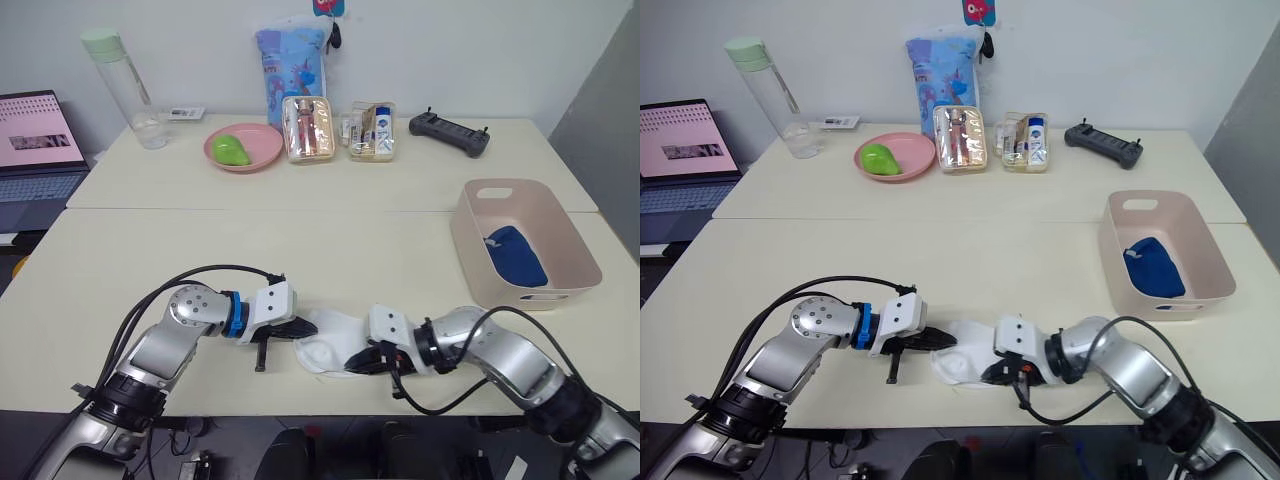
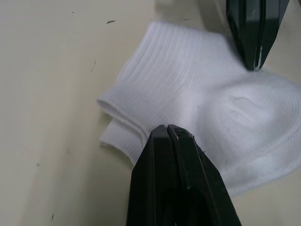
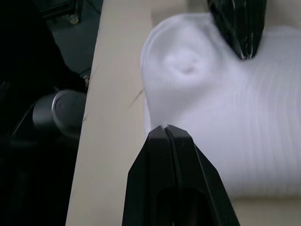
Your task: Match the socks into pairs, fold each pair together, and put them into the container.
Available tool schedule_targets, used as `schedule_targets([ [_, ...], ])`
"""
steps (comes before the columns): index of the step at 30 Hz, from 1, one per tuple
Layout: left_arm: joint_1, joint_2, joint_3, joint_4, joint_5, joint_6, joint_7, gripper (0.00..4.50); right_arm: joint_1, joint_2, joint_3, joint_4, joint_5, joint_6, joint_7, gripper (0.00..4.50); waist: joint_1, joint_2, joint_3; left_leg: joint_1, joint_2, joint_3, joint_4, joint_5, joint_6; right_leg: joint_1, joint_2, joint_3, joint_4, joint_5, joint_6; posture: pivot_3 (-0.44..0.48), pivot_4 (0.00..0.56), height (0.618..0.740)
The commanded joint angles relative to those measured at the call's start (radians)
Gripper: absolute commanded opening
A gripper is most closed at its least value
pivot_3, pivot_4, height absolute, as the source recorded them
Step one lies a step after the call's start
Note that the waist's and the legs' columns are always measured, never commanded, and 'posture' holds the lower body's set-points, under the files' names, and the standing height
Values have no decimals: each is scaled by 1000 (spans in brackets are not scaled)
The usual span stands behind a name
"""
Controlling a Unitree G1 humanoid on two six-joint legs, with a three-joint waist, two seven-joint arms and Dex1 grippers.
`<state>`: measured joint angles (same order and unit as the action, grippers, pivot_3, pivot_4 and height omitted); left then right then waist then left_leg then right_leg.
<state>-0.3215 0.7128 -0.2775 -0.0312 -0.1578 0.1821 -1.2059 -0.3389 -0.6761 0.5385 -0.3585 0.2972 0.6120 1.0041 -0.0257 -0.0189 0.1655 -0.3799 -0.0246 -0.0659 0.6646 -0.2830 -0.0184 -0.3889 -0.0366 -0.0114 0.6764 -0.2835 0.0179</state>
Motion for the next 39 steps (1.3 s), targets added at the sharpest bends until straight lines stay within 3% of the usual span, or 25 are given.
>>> schedule_targets([
  [1, 10, 5, 44, -21, -15, -13, 18, 0, 42, -25, -71, -99, 20, -27, -1, 29, 1, 0, 0, 0, 0, 0, 0, 0, 0, 0, 0, 0, 0, 0, 0, 0, 150, 733],
  [10, -35, 27, 65, -114, -80, 3, -41, 0, 108, -90, -268, -288, 134, 79, -28, 29, 6, 0, 1, -1, 0, 0, 0, 0, 0, 0, 0, 0, -1, 0, 0, 0, 150, 733],
  [14, -39, -12, 19, -53, -22, -39, -13, 0, 118, -55, -295, -269, 47, 128, -188, 29, 10, 0, 1, -1, 0, 0, 0, 0, 0, 0, 0, 0, -1, 0, 0, 0, 150, 733],
  [17, -24, -20, -2, -29, -1, -39, -14, 0, 94, -12, -331, -240, 125, 282, -226, 29, 9, 0, 1, -1, 0, 0, 0, 0, 0, 0, 0, 0, 0, 0, 0, 0, 150, 733],
  [21, -5, 0, -10, 8, 37, -110, -26, 0, 80, 5, -368, -207, 169, 369, -242, 907, 10, 0, 1, -1, 0, 0, 0, 0, 0, -1, 0, 0, 0, 0, 0, 0, 150, 733],
  [25, 13, 14, 8, 0, 26, -107, -31, 0, 60, 26, -409, -198, 257, 520, -261, 2347, 10, 0, 1, -1, 0, 0, 0, 0, 0, 0, 0, 0, 0, 0, 0, 0, 150, 733],
  [31, 65, 66, 39, -20, 23, -105, -26, 0, 40, 192, -498, -192, 393, 853, -370, 4472, 5, 0, 1, 0, 1, 0, -1, 0, 0, -1, 1, 0, 1, 0, -1, 0, 150, 733],
  [39, 78, 71, 52, -42, 21, -94, -32, 0, 7, 508, -564, -53, 377, 1002, -551, 4472, -5, 1, 0, 1, 1, 0, -1, 0, 0, -1, 1, 0, 2, 0, -1, 0, 150, 733],
])
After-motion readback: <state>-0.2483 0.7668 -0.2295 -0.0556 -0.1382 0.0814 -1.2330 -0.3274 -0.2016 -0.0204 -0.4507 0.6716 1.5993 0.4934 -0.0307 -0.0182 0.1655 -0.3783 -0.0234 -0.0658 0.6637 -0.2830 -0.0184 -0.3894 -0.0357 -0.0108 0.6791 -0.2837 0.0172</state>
